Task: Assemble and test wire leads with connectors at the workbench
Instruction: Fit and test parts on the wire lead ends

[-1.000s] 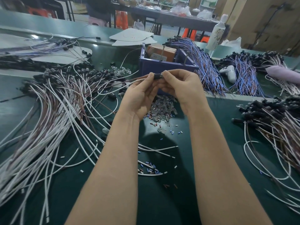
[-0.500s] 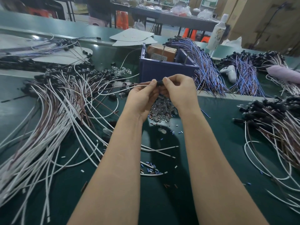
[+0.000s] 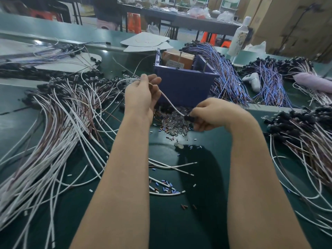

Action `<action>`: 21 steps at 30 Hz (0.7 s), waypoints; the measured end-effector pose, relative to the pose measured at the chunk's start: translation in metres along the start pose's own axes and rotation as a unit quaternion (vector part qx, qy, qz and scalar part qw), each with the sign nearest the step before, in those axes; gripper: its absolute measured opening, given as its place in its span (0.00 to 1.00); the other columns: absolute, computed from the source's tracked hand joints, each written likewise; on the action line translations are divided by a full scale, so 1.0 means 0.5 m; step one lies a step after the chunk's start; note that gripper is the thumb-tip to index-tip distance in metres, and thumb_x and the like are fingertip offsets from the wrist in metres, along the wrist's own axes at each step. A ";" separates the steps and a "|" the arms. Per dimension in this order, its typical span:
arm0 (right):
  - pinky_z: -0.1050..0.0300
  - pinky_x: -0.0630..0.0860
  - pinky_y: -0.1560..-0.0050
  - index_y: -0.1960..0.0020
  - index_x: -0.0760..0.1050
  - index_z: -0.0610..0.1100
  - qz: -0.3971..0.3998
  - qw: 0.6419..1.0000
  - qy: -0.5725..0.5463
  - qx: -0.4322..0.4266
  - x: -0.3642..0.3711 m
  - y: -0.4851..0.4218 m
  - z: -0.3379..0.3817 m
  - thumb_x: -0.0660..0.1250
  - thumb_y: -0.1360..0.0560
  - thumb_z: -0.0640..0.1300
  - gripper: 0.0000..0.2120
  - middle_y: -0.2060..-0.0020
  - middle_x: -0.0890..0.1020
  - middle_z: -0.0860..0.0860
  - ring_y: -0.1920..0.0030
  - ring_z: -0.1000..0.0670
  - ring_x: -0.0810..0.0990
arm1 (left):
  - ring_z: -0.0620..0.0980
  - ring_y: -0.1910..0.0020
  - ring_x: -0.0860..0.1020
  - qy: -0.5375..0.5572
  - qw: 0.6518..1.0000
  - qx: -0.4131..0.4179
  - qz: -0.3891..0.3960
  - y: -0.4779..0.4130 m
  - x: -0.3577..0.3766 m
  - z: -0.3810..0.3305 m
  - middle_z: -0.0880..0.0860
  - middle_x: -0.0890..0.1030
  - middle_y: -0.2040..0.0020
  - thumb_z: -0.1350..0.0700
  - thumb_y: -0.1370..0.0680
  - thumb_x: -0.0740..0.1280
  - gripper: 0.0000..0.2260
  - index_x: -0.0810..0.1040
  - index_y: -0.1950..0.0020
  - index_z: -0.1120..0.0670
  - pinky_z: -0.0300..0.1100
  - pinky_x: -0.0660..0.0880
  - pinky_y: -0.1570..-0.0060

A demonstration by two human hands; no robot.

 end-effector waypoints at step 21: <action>0.65 0.70 0.78 0.54 0.77 0.42 -0.055 0.775 -0.625 -0.068 -0.039 -0.007 0.034 0.58 0.19 0.47 0.12 0.73 0.80 0.52 0.78 0.55 0.72 | 0.41 0.80 0.58 -0.428 0.789 -0.043 0.439 0.144 0.172 0.081 0.47 0.69 0.75 0.52 0.17 0.56 0.15 0.77 0.55 0.58 0.30 0.56 0.79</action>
Point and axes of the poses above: each hand's wrist, its own y-axis away from the middle knuckle, its own x-axis out of the palm, z = x × y, the point moved 10 cm from there along -y, towards the middle knuckle
